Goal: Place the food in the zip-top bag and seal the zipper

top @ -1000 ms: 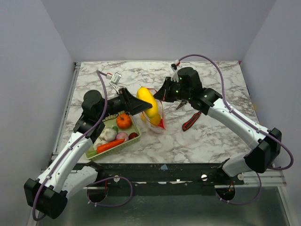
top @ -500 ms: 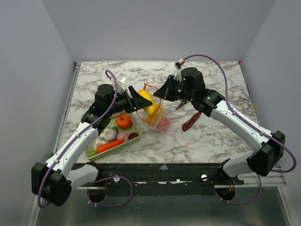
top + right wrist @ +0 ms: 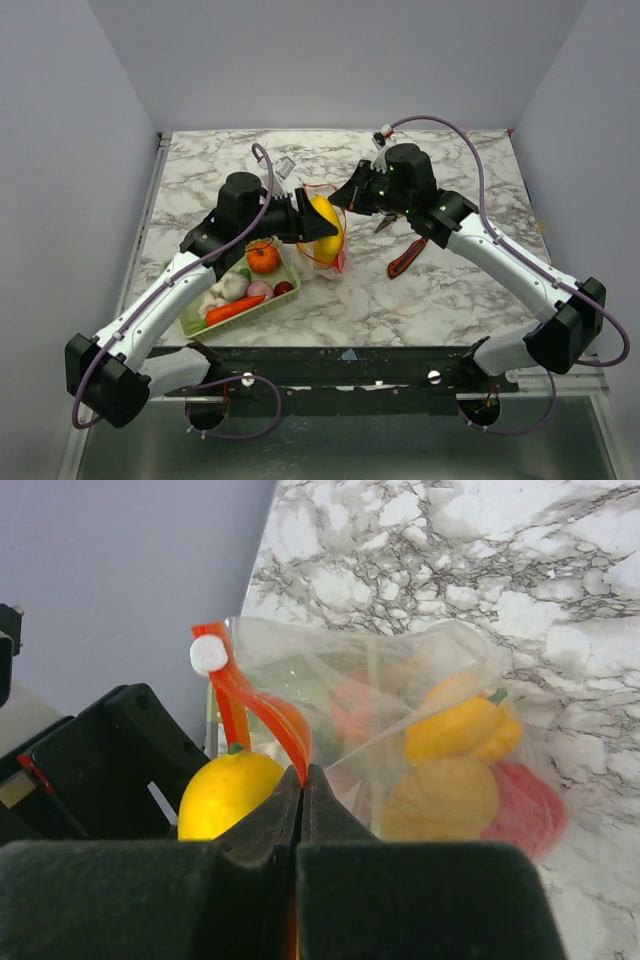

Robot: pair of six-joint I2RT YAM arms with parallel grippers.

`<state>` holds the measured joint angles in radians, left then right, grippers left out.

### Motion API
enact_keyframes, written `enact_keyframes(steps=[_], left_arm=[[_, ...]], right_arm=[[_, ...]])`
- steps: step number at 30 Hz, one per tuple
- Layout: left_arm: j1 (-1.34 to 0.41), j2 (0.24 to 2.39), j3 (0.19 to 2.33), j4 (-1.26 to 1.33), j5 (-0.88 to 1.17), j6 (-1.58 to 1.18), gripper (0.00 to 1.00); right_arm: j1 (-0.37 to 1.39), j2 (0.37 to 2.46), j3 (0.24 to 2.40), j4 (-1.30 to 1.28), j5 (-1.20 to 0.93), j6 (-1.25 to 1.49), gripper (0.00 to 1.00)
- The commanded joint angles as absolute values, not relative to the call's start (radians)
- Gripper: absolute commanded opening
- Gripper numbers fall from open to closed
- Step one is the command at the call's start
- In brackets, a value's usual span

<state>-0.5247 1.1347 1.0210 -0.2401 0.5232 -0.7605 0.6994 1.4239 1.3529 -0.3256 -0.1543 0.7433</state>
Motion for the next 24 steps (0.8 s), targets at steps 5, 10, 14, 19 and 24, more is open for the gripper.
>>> enact_keyframes(steps=[5,10,14,19,24], left_arm=[[-0.532,1.179,1.035,-0.341,0.530,-0.675,0.43],[-0.512,1.256,1.113,-0.377,0.505,-0.729,0.61],[-0.508,1.271,1.193,-0.426,0.430,-0.713,0.89],[-0.495,1.232,1.189,-0.444,0.425,-0.686,0.97],[-0.486,1.110,1.108,-0.439,0.432,-0.630,0.87]], right_arm=[[0.709,1.412,1.365,-0.287,-0.137,0.744,0.00],[0.710,1.420,1.361,-0.286,-0.147,0.744,0.00],[0.709,1.424,1.356,-0.293,-0.125,0.730,0.00],[0.709,1.427,1.334,-0.293,-0.102,0.726,0.00],[0.710,1.435,1.332,-0.307,-0.089,0.715,0.00]])
